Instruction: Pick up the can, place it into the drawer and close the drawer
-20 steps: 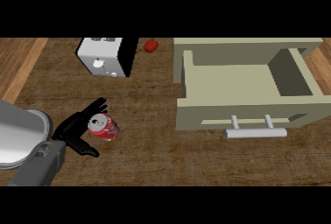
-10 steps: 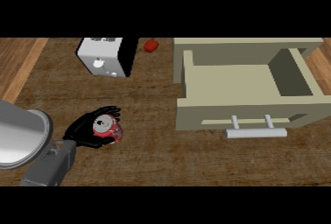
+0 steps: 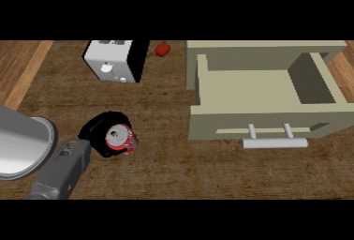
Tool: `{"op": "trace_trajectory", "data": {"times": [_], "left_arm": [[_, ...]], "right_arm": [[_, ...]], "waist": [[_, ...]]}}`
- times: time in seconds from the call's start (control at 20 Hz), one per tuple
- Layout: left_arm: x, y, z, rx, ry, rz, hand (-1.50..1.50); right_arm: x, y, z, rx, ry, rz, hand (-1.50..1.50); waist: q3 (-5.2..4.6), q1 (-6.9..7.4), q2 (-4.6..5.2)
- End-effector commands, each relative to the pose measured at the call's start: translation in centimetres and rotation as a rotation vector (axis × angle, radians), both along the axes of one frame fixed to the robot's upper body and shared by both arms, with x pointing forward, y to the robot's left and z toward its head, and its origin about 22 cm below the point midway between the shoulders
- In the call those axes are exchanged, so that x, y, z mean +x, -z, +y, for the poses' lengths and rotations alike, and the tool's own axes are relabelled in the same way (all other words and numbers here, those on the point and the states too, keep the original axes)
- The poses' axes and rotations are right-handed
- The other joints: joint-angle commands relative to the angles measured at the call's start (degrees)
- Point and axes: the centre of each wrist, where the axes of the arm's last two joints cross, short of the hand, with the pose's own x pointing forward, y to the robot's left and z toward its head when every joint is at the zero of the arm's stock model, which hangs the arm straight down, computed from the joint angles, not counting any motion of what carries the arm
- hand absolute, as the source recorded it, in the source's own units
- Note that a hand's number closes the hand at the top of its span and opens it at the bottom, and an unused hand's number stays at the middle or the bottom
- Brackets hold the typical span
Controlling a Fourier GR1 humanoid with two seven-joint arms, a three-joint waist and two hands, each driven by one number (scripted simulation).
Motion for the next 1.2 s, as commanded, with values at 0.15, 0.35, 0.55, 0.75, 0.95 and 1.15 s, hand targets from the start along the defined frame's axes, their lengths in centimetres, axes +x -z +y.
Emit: {"op": "trace_trajectory", "data": {"times": [0.15, 0.35, 0.55, 0.75, 0.95, 1.15], "left_arm": [[-0.3, 0.1, -1.9, -0.171, -0.036, -0.089, 1.50], [-0.7, 0.4, -0.9, -0.146, -0.518, -0.122, 1.50], [0.8, -1.5, -3.8, -0.138, -0.654, -0.165, 1.50], [0.7, -3.6, -5.9, -0.145, -0.661, -0.255, 1.50], [2.4, -9.3, -7.3, -0.109, -0.643, -0.290, 1.50], [1.9, -13.8, -9.1, -0.093, -0.650, -0.306, 1.50]], "right_arm": [[-1.5, 0.0, -0.2, 0.001, 0.013, 0.012, -1.50], [-1.5, -0.2, 0.3, -0.012, 0.050, 0.012, -1.50], [-1.9, -0.3, 0.5, 0.001, 0.048, 0.023, -1.50], [-2.3, -0.8, 0.8, 0.004, 0.042, -0.003, -1.50], [-2.8, -0.5, -0.7, -0.001, 0.059, 0.008, -1.50], [-1.8, -1.5, 1.0, 0.022, 0.031, 0.008, -1.50]], "waist": [[0.09, 0.86, -0.47], [0.14, 2.44, -0.86], [0.26, 2.68, -1.24], [0.19, 1.98, -1.03], [0.19, 1.82, -1.00], [0.12, 1.71, -0.81]]}}
